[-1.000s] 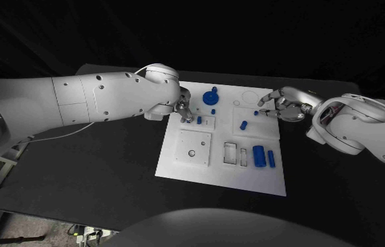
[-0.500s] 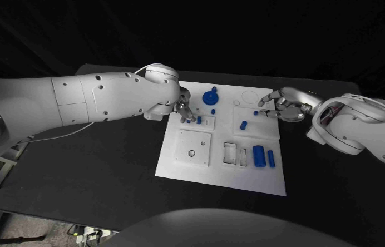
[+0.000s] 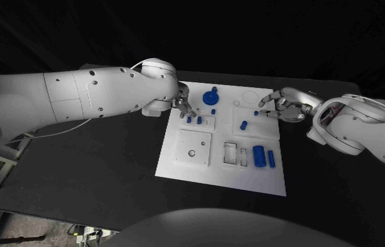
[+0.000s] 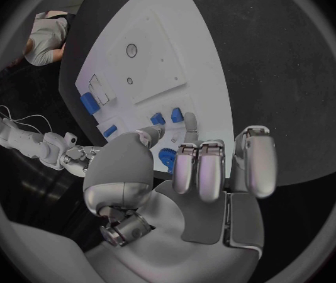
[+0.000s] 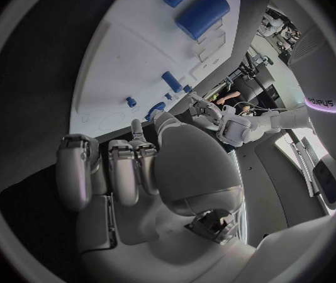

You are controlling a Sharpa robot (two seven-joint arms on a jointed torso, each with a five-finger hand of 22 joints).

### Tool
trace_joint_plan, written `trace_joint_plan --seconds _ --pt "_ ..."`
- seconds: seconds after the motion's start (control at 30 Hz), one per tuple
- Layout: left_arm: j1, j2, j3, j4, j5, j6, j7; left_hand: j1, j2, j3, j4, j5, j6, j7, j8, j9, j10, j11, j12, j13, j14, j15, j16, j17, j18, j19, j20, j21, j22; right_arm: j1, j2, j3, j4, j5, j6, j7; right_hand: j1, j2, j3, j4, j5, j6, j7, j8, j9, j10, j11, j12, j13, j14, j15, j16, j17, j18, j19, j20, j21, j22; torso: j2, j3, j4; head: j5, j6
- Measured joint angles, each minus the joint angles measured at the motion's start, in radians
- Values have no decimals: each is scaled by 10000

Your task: Assemble the parts on the task board

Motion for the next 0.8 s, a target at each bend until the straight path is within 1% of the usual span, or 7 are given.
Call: trace_joint_plan --seconds 0.2,0.37,0.57,0.67,0.7,0.77,0.8 --pt "47 -131 2 100 65 -89 26 5 4 0 0 65 0 0 0 64 0 0 0 0 0 0 0 0 -1 0 0 0 0 -1 -14 0 6 -3 2 -10 0 0 0 0 0 0 0 0 0 0 0 0 1 0 0 0 0 0 0 0 0 -1 1 1 -2 -35 0" --pt "200 -363 21 377 223 -382 101 491 -48 90 -145 116 0 0 0 166 0 0 0 0 0 0 0 -1 -1 0 0 122 0 -2 -35 0 14 -4 1 -12 0 0 30 -30 61 0 0 0 -9 0 0 1 3 0 0 0 -1 0 0 0 0 -1 6 -6 -6 -45 0" --pt "675 -785 56 845 516 -1219 393 1618 -534 903 -426 -324 -383 17 -250 154 0 0 0 0 0 0 0 -1 -1 0 0 258 0 -2 -49 0 15 -5 -39 16 0 0 31 -23 52 0 0 -39 -13 0 0 1 6 0 0 0 -1 0 0 0 0 7 9 -8 -6 -51 0" --pt "858 -927 60 931 679 -1780 826 2390 -690 1462 -705 -324 -573 137 -623 -275 -18 23 0 0 9 101 0 -1 0 0 0 209 0 -2 -67 0 33 -5 -123 76 -95 -19 -12 152 -196 61 12 -39 -22 -1 0 -1 1 0 0 0 -1 0 0 0 0 8 2 -7 -6 -59 0" --pt "891 -946 49 938 728 -1978 1017 2710 -729 1629 -823 -324 -590 165 -768 -529 -12 112 -59 0 10 178 0 -1 -1 -18 27 176 0 -2 -78 0 47 -5 -166 107 -154 -23 -36 194 -292 70 3 -39 -22 -1 -1 -2 0 0 0 0 -1 0 0 0 0 7 -1 -7 -6 -61 0" --pt "925 -949 13 937 826 -2401 1496 3288 -789 1805 -1041 -324 -556 276 -1044 -1048 -12 244 -549 0 3 284 0 -1 -1 9 116 112 0 -1 -115 0 95 -5 -278 188 -222 28 -62 304 -492 82 -9 -39 -22 -1 -1 0 1 0 0 0 -1 0 26 -26 34 7 -2 -8 -6 -78 0" --pt "931 -936 -2 927 855 -2580 1727 3693 -782 1816 -1201 -324 -539 371 -1229 -1421 -233 358 -1136 0 -1 388 -55 -1 -1 -11 154 36 0 1 -141 0 124 -5 -337 230 -317 17 -74 352 -617 140 -17 -39 -22 0 -2 -1 -2 0 0 0 -1 0 42 -42 70 7 -1 -10 -6 -88 0"
